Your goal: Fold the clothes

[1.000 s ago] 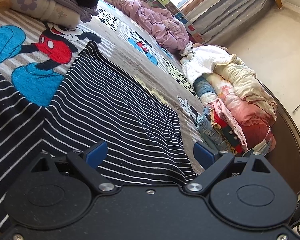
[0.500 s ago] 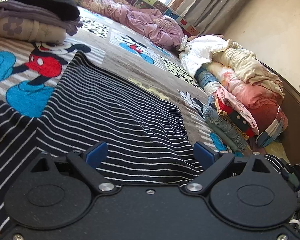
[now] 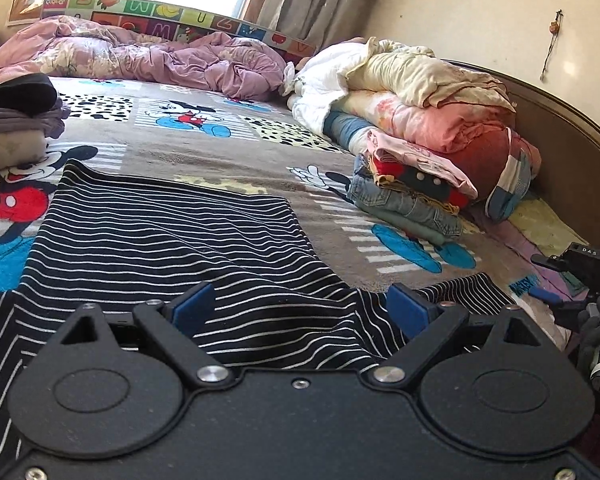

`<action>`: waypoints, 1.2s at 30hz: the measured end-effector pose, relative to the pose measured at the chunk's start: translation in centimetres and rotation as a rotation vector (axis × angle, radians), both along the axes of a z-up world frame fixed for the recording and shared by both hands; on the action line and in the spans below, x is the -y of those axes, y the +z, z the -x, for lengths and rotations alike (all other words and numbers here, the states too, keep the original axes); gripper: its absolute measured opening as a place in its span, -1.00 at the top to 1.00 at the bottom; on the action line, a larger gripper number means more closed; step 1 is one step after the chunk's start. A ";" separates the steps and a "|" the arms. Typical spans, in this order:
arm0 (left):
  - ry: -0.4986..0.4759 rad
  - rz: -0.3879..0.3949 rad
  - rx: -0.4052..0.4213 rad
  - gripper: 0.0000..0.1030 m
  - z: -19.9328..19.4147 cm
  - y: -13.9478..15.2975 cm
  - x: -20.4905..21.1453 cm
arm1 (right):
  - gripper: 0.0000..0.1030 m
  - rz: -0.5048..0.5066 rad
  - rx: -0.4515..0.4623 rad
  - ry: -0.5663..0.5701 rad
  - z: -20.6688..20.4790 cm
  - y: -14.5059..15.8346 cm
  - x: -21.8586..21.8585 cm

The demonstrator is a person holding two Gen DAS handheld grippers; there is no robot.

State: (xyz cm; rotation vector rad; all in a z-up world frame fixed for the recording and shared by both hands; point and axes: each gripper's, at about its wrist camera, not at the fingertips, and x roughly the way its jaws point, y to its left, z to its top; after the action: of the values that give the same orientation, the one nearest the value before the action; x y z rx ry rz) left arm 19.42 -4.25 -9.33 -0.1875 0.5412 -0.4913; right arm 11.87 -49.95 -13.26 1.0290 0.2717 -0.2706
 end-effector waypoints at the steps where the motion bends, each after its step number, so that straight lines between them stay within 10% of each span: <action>1: -0.005 -0.007 0.000 -0.82 0.1 0.0 0.1 | -0.16 -0.009 -0.016 -0.002 0.1 -0.4 -0.1; 15: -0.042 -0.099 -0.018 -0.82 0.5 -0.9 1.2 | -0.11 -0.065 -0.139 0.034 -2.0 -4.4 -2.3; 18: -0.105 -0.159 0.003 -0.82 1.2 -1.2 2.5 | 0.08 -0.043 -0.144 0.012 -2.7 -4.4 -2.1; 22: -0.198 -0.270 0.014 -0.82 1.9 -2.2 4.5 | 0.87 -0.024 -0.138 0.023 -3.8 -5.1 -1.5; 26: -0.268 -0.423 -0.025 -0.81 2.2 -4.4 6.3 | 0.89 0.018 -0.107 0.033 -4.5 -4.6 -1.1; 36: -0.336 -0.463 -0.062 -0.81 2.2 -5.5 6.5 | 0.89 0.153 -0.046 0.106 -8.0 -0.2 0.6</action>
State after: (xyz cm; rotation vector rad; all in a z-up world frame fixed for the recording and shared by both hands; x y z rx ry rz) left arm 17.22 -10.75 -14.85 0.3374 0.7371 -0.6720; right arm 19.89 -50.58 -13.49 0.8553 0.3413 -0.2161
